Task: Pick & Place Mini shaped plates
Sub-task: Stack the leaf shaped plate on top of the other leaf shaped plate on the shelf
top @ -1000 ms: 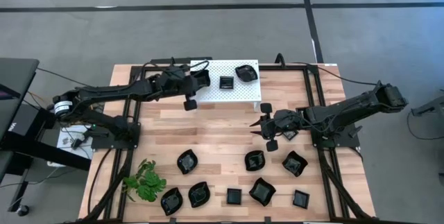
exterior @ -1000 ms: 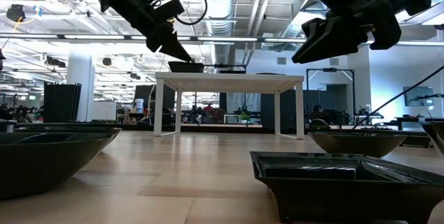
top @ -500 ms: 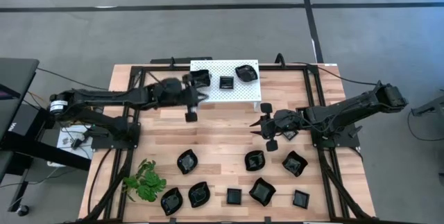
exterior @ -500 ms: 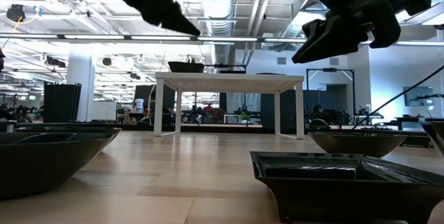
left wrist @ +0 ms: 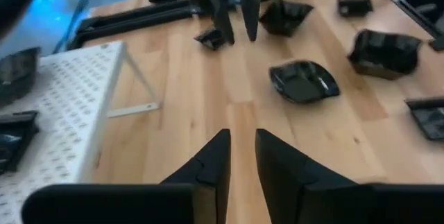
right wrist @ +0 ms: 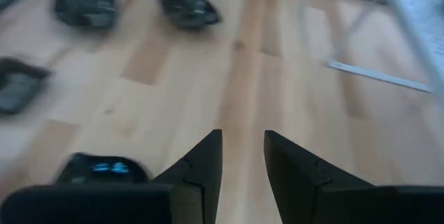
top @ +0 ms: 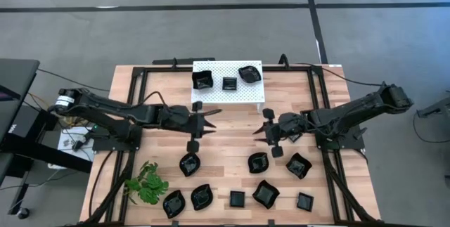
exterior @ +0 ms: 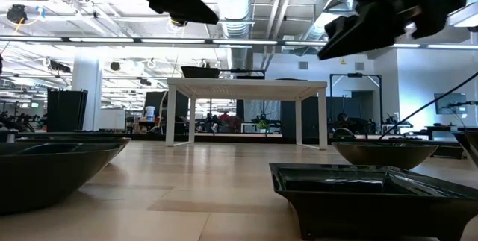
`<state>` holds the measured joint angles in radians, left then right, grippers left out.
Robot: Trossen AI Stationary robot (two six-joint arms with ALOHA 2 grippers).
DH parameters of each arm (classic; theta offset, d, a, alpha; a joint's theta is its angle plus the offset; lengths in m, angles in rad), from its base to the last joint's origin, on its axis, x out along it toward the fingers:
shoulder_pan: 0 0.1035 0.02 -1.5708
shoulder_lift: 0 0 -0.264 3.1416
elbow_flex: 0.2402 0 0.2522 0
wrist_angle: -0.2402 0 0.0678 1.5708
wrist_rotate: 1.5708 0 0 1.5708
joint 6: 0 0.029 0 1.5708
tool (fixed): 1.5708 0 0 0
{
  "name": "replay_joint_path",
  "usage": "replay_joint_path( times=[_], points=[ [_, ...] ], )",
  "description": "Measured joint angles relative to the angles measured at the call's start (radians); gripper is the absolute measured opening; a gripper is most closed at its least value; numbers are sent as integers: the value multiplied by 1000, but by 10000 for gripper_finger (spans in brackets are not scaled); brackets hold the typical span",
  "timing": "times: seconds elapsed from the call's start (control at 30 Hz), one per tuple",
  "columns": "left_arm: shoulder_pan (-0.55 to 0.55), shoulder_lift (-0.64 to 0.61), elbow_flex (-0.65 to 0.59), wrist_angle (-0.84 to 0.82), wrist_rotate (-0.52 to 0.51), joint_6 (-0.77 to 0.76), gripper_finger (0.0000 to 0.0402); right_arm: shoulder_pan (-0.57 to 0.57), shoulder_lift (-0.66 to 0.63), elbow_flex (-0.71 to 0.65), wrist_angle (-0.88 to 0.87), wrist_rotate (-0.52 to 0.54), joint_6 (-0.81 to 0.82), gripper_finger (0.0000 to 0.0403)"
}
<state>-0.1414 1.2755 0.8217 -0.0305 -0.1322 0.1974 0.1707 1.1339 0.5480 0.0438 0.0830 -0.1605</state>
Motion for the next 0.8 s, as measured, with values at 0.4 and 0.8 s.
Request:
replay_joint_path(
  times=[0.4, 0.8],
  points=[
    [-20, -6, 0, 9, -2, -1, 65, 216, 0, 0, -33, -7, 133, 151],
    [-20, -5, 0, 11, -1, -1, 61, 314, 200, 0, -20, -4, 230, 168]
  ],
)
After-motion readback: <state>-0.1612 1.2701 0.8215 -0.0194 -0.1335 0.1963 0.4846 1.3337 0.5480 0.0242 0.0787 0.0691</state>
